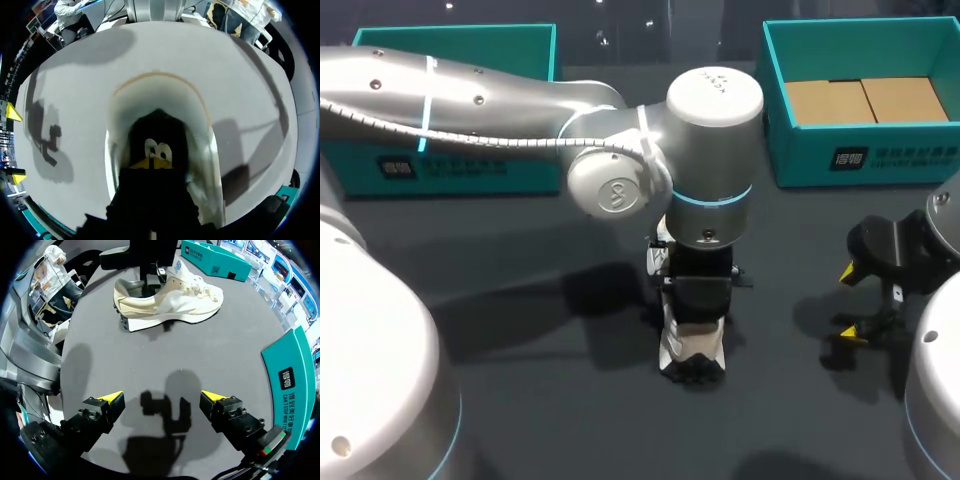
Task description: Take the shoe out of the shoebox, open the shoe tongue, remove and reinsert the insole, then place the shoe into the shoebox
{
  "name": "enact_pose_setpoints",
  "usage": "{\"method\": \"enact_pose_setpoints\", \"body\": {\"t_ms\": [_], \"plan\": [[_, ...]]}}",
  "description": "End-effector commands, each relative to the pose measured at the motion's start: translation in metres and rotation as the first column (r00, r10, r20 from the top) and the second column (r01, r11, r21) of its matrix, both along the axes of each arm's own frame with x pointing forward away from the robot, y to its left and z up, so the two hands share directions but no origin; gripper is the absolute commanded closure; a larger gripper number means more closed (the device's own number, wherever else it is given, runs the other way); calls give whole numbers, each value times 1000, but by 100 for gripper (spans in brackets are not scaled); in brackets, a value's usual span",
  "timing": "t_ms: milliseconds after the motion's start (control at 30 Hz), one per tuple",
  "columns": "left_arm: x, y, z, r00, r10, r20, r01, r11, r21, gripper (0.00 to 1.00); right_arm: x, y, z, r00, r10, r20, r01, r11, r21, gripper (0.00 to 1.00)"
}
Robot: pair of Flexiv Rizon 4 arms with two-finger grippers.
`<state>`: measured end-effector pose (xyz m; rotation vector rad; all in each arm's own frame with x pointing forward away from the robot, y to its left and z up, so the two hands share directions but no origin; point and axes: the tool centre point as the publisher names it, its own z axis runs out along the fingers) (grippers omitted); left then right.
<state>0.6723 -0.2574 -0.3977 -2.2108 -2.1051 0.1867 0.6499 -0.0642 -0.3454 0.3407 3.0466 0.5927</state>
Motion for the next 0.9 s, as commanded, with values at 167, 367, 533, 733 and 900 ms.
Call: {"method": "enact_pose_setpoints", "body": {"t_ms": [167,367,533,733,900], "plan": [[4,12,33,997,-5,80,12,997,-81,100,-2,-1,1,1000,-1,3,1,1000,-1,0],[9,4,45,989,-26,143,41,994,-98,90,-2,-1,1,1000,-1,3,1,1000,-1,0],[13,4,41,987,-42,154,55,995,-80,64,-2,-1,1,1000,-1,3,1,1000,-1,0],[16,5,42,985,-41,166,53,996,-66,37,-2,-1,1,1000,-1,3,1,1000,-1,0],[23,6,41,985,-21,170,32,997,-65,33,-2,-1,1,1000,-1,3,1,1000,-1,0]]}}
